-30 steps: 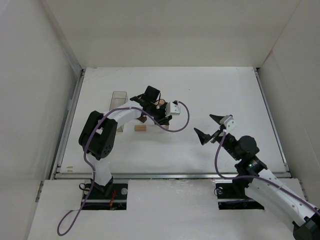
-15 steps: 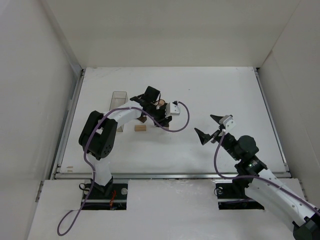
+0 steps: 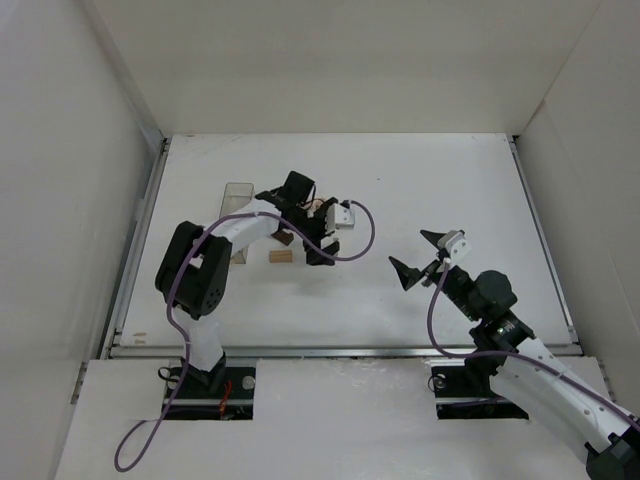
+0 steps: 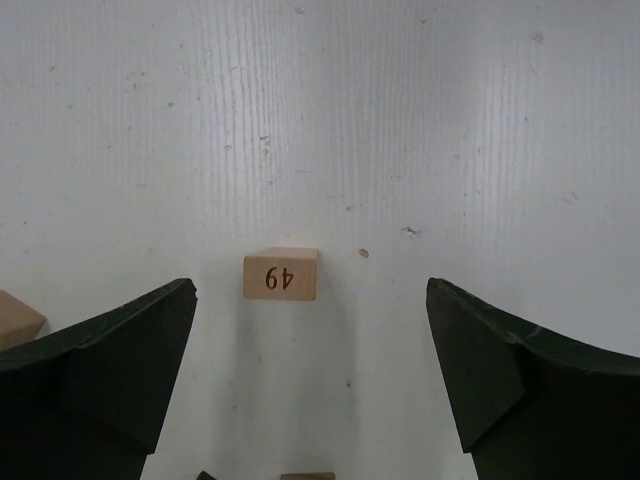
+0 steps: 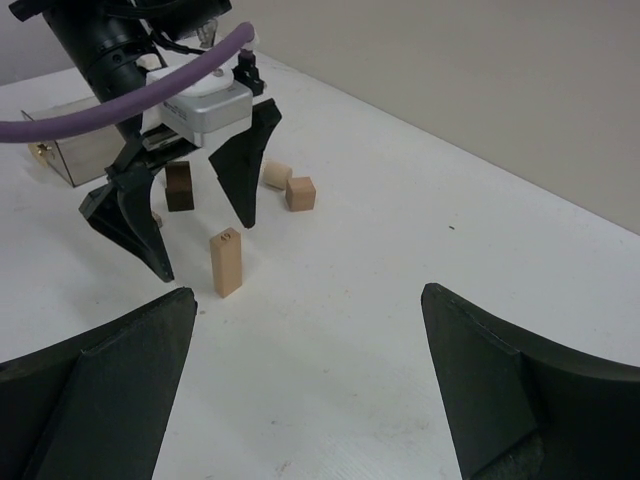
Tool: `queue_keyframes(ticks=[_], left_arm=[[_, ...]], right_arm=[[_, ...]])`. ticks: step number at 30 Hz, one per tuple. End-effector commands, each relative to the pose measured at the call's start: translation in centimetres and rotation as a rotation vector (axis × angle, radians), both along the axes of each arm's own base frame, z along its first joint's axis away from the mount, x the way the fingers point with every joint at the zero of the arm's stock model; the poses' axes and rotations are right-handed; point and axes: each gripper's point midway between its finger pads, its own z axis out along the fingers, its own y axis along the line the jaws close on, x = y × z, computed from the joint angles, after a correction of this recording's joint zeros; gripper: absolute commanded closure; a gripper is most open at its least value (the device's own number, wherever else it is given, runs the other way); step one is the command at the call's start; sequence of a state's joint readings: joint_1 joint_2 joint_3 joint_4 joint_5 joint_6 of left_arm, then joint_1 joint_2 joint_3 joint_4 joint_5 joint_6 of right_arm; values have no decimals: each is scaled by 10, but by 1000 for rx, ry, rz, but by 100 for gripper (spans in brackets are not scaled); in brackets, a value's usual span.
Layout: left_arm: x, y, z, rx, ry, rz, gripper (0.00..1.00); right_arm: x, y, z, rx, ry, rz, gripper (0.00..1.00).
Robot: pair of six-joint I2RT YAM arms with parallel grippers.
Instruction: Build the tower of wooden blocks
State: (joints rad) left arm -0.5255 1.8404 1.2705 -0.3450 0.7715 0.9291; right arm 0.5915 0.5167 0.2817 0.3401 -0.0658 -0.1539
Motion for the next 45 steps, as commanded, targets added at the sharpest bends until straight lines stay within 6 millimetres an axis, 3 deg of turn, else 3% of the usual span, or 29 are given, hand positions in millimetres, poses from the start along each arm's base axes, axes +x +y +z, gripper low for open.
queue_keyframes(ticks=[1,7,11,14,17,19,20,23,26,28,30,31,32,35,40,41,43,45], left_arm=[[4,12,52,-87,-92,-20,0],[4,52,87,-88,-218,-10,0],[5,76,134,-106,-416,-6,0],[6,82,149,-129,-369,109,0],[-6,86,123,-103,-237,165,0],[-12,82,104,-68,-148,131,0],[-23,88,92,-15,-98,77,0],[-8,87,75,95,12,62,0],[-9,111,44,202,204,87,0],[7,119,33,235,185,164,0],[4,131,28,272,111,198,0],[21,130,31,251,19,240,0],[16,136,28,296,-26,267,0],[27,131,31,333,-137,326,0],[46,153,63,374,-370,426,0],[60,156,79,366,-486,438,0],[61,171,101,402,-634,474,0],[70,165,132,301,-743,551,0]], right_arm=[[-1,0,26,29,-49,-4,0],[3,-2,28,31,-47,-23,0],[6,-3,33,31,-49,-32,0],[10,-3,32,26,-38,-45,0],[21,-12,37,103,21,-130,0],[30,-20,31,152,104,-211,0],[31,-21,40,163,106,-221,0],[34,-19,31,111,167,-228,0],[35,-11,28,83,199,-199,0],[34,-9,26,74,208,-184,0],[33,-7,28,92,208,-173,0],[33,-7,28,92,208,-173,0],[33,-7,28,92,208,-173,0],[33,-7,24,86,215,-174,0],[34,-8,26,93,207,-183,0],[35,-8,23,87,214,-184,0],[36,-7,20,80,223,-185,0],[38,-6,19,80,223,-185,0]])
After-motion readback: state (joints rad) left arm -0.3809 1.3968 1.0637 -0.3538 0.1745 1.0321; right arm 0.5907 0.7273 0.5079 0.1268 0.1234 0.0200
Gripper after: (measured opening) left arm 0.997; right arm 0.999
